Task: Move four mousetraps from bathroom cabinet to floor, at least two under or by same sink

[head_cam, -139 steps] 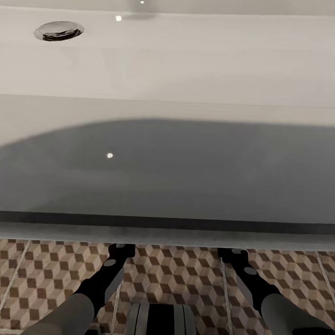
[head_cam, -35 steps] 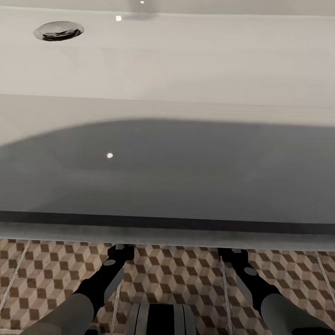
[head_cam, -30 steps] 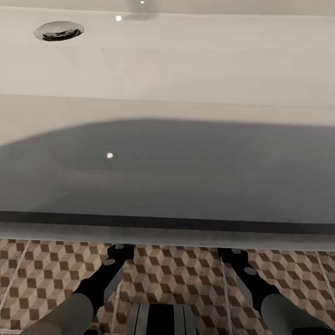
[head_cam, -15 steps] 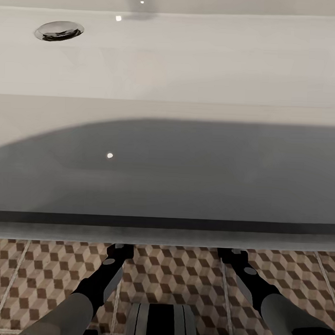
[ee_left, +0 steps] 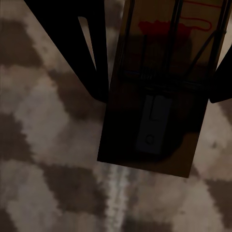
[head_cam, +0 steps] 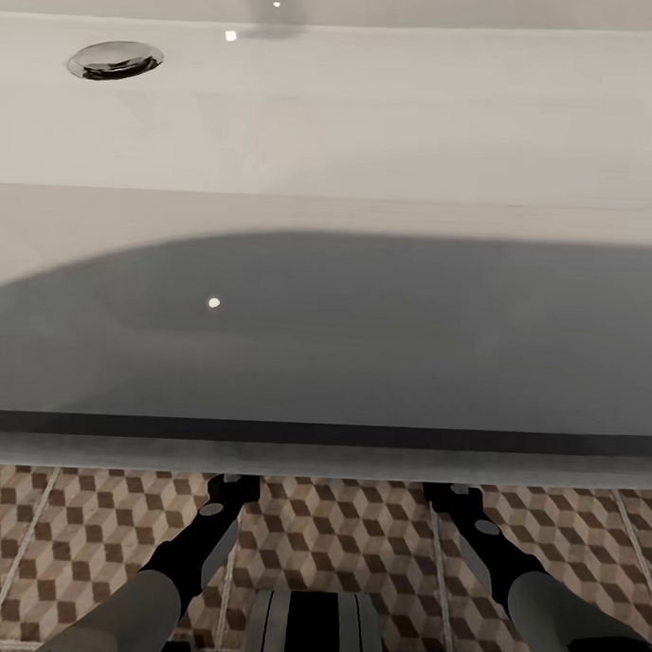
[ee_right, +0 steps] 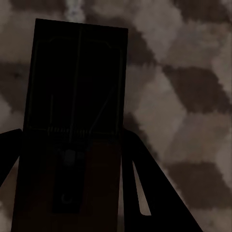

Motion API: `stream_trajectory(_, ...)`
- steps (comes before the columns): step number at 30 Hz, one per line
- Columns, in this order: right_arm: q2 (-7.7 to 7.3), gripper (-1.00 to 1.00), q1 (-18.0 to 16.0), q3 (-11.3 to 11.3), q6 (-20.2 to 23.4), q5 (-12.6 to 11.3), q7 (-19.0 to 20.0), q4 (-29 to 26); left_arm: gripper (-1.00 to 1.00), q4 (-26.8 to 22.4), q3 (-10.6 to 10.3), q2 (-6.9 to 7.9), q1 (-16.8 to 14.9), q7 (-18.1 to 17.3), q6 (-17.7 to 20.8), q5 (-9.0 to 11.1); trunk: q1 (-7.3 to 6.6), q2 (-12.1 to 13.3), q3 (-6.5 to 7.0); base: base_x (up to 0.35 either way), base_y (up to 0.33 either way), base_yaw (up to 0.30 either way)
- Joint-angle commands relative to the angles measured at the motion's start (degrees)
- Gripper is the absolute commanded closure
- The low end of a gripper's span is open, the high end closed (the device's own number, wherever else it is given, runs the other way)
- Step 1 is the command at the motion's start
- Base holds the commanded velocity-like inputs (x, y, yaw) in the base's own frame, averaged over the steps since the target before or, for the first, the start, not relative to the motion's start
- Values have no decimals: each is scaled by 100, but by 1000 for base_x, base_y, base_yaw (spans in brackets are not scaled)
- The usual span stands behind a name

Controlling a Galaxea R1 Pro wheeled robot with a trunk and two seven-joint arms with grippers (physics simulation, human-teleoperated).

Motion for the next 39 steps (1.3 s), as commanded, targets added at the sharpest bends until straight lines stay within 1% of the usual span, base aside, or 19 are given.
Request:
stream_trajectory(1,-3,100,-3,50,-21,-77,-16,4,100,3,-48,5,-2,48,-15,41,-1,-1,-3,0,0,0)
stream_trajectory(26,-3,100,-3,41,-87,-69,-15,4,100,6,-48,-21,-2,48,-27,41,-1,-1,-3,0,0,0)
stream_trajectory(39,-3,100,-3,41,-126,-69,-15,4,100,14,-48,-30,-2,48,-121,36,-1,-1,-3,0,0,0)
